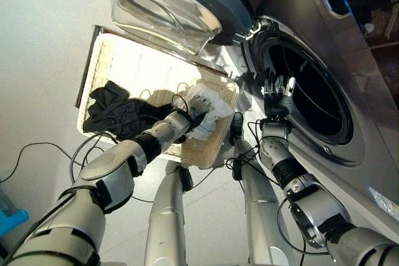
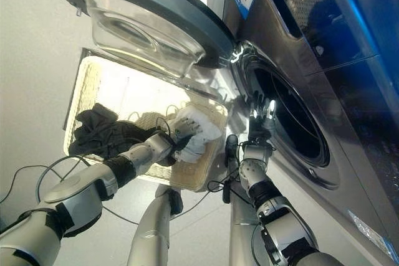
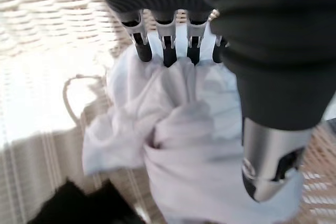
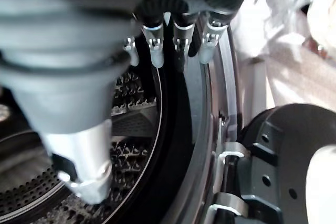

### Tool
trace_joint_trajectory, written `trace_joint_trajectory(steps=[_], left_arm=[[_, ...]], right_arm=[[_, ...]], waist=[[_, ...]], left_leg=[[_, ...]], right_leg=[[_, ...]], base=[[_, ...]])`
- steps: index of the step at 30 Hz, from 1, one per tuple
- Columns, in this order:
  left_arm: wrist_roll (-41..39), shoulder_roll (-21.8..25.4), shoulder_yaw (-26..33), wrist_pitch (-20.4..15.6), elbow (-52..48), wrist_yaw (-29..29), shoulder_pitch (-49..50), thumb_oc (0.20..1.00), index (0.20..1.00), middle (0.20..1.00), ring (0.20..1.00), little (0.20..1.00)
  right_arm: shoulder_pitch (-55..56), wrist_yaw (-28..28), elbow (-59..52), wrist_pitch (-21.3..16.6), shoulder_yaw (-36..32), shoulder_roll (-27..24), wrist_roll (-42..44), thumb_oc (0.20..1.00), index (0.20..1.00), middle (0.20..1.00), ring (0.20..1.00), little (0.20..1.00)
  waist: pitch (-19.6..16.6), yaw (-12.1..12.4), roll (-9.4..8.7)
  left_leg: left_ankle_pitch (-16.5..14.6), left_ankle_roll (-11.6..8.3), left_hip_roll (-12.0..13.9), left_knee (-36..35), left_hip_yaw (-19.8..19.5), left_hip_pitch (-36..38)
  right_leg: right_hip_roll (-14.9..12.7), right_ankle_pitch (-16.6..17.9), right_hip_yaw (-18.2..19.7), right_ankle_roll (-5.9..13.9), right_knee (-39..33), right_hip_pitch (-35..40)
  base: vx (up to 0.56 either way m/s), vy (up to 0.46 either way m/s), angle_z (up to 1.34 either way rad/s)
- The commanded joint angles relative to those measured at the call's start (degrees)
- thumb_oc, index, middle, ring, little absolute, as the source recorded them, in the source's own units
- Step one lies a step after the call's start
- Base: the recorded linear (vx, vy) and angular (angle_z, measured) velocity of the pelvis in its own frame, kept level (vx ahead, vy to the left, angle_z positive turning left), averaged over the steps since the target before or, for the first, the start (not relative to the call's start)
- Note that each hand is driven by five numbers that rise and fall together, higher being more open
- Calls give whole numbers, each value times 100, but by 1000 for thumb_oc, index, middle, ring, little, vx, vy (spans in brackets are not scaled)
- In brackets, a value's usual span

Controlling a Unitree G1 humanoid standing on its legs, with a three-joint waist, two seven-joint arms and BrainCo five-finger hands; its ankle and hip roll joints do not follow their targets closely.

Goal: Put the clothes into the washing machine.

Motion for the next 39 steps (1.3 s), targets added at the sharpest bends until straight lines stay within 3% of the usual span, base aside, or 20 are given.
trace_joint_trajectory(steps=[1, 3, 7, 13, 17, 18, 19, 20, 30, 34, 35, 39], left_arm=[[978, -37, -85, -355, 182, 316, -121, 1000, 1000, 1000, 1000, 1000], [1840, -51, -163, -587, 251, 387, -191, 1000, 1000, 1000, 1000, 1000], [2799, -78, -224, -710, 420, 466, -257, 1000, 1000, 1000, 1000, 1000], [2840, -142, -261, -452, 760, 254, -302, 1000, 1000, 1000, 1000, 1000], [2804, -165, -266, -414, 823, 154, -305, 1000, 1000, 1000, 1000, 1000], [2766, -182, -261, -568, 886, 45, -314, 900, 900, 900, 900, 900], [2761, -186, -264, -580, 896, 53, -316, 680, 680, 680, 680, 680], [2722, -202, -269, -668, 930, 68, -316, 200, 200, 200, 200, 200], [2105, -136, -299, -1325, 1105, 1118, -505, 200, 200, 200, 200, 200], [860, -61, -181, -1235, 1214, 1629, -533, 200, 200, 200, 200, 200], [110, -18, -45, -1144, 1247, 1909, -513, 200, 200, 200, 200, 200], [-811, 75, 291, -1309, 1410, 2368, -403, 200, 200, 200, 200, 200]], right_arm=[[34, 364, -356, -267, -61, 64, 255, 1000, 1000, 1000, 1000, 1000], [34, 531, -352, -251, -81, 72, 455, 1000, 1000, 1000, 1000, 1000], [41, 875, -312, -219, -116, 96, 747, 1000, 1000, 1000, 1000, 1000], [56, 1314, -321, -237, -160, 179, 1160, 1000, 1000, 1000, 1000, 1000], [46, 1314, -345, -232, -177, 194, 1176, 1000, 1000, 1000, 1000, 1000], [59, 1277, -340, -150, -270, 272, 1176, 1000, 1000, 1000, 1000, 1000], [55, 1281, -330, -142, -279, 276, 1176, 1000, 1000, 1000, 1000, 1000], [50, 1302, -292, -126, -304, 292, 1176, 1000, 1000, 1000, 1000, 1000], [-46, 1356, -96, 37, -485, 215, 1176, 1000, 1000, 1000, 1000, 1000], [-66, 1381, -13, -5, -425, 128, 1176, 1000, 1000, 1000, 1000, 1000], [-63, 1341, 19, -76, -336, 12, 1176, 1000, 1000, 1000, 1000, 1000], [-36, 1017, 5, -47, -388, -88, 810, 1000, 1000, 1000, 1000, 1000]], waist=[[-129, 33, -138], [-129, 12, -174], [-129, -21, -217], [-129, -46, -273], [-129, -44, -287], [-129, -38, -291], [-129, -36, -291], [-129, -32, -290], [-129, 3, -304], [-129, 36, -298], [-129, 65, -285], [-129, 139, -253]], left_leg=[[-58, -412, -136, -79, 418, -62], [-28, -436, -116, -104, 419, -120], [11, -469, -72, -153, 432, -234], [108, -499, -62, -306, 413, -446], [125, -506, -57, -321, 400, -506], [139, -510, -58, -354, 365, -582], [138, -509, -57, -353, 362, -586], [137, -508, -55, -357, 352, -593], [99, -527, -30, -240, 308, -537], [79, -534, -24, -179, 301, -464], [68, -533, -20, -147, 312, -409], [23, -522, -22, -83, 328, -263]], right_leg=[[49, 74, -220, 828, 240, -75], [55, 114, -239, 834, 214, -121], [50, 170, -254, 856, 195, -240], [77, 283, -269, 874, 90, -436], [80, 302, -273, 878, 83, -488], [79, 327, -259, 875, 52, -553], [78, 327, -260, 876, 55, -557], [79, 327, -259, 878, 67, -571], [34, 282, -340, 867, 178, -500], [12, 246, -372, 848, 236, -431], [-9, 229, -403, 827, 257, -379], [-54, 124, -480, 798, 366, -241]], base=[[-6, -53, -3], [1, -54, -3], [0, -54, -1], [-7, -57, 4], [-3, -27, 2], [-5, -43, 4], [-2, -43, 1], [0, 0, 0], [-1, -6, 1], [0, 0, 0], [0, 0, 0], [-6, 9, 1]])
